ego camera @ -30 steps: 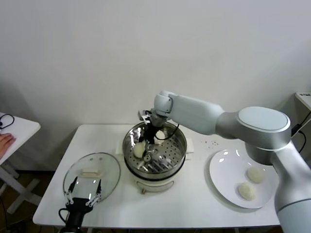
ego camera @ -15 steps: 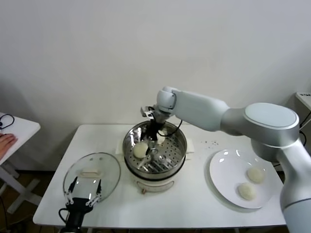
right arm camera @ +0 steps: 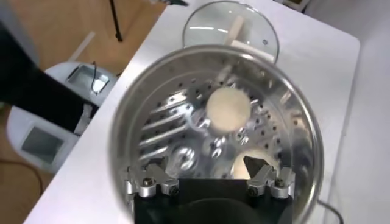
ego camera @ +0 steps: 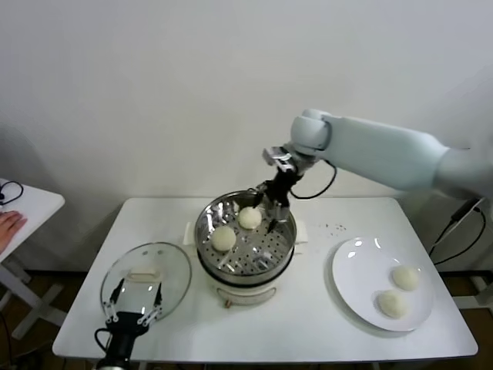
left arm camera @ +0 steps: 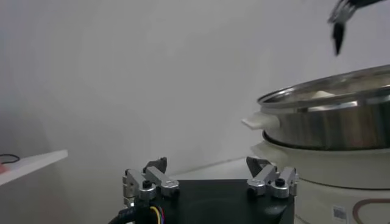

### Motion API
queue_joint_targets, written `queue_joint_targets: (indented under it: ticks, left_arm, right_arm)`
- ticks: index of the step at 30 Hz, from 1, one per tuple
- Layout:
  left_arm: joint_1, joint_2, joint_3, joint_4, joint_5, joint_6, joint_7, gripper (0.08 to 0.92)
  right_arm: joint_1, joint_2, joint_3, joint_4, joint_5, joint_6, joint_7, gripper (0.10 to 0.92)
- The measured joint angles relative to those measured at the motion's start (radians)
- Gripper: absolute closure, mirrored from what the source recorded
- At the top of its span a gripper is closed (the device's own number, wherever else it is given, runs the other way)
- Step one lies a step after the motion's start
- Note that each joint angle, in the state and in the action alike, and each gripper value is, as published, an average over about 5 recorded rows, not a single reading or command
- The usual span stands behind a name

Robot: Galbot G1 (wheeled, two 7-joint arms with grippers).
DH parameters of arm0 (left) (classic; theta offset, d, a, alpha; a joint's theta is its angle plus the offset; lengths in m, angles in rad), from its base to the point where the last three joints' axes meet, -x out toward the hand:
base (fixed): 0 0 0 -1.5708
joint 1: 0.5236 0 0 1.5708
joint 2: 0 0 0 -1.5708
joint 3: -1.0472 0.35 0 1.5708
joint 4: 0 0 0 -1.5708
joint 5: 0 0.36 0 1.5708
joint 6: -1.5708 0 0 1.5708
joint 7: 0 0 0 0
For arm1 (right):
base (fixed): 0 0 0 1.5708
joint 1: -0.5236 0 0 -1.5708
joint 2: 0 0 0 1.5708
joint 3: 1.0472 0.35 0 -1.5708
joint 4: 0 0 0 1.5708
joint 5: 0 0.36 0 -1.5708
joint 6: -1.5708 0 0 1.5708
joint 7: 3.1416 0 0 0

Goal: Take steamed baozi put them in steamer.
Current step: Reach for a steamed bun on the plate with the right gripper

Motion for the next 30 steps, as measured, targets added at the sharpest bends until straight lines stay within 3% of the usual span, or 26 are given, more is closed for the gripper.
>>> queue_joint_targets:
  ticks: [8,17,30]
  left_arm:
    - [0.003,-0.001,0.008,-0.002,-0.005,-0.012,-0.001,0.177]
    - [0.021,-0.01,0.02,-0.014,-0.001,-0.03,0.008,0.177]
    - [0.052,-0.022,0.02,-0.014,0.008,-0.051,0.011,0.177]
  right_arm:
    - [-0.006,-0.253,0.035,0.141,-0.088,0.041,-0.045,0.203]
    - [-0.219,-0.503,0.189,0.191,-0.282,0.1,-0.071,0.203]
    - [-0.559,-0.624,0.409,0.151,-0.516,0.151,-0.05,0.203]
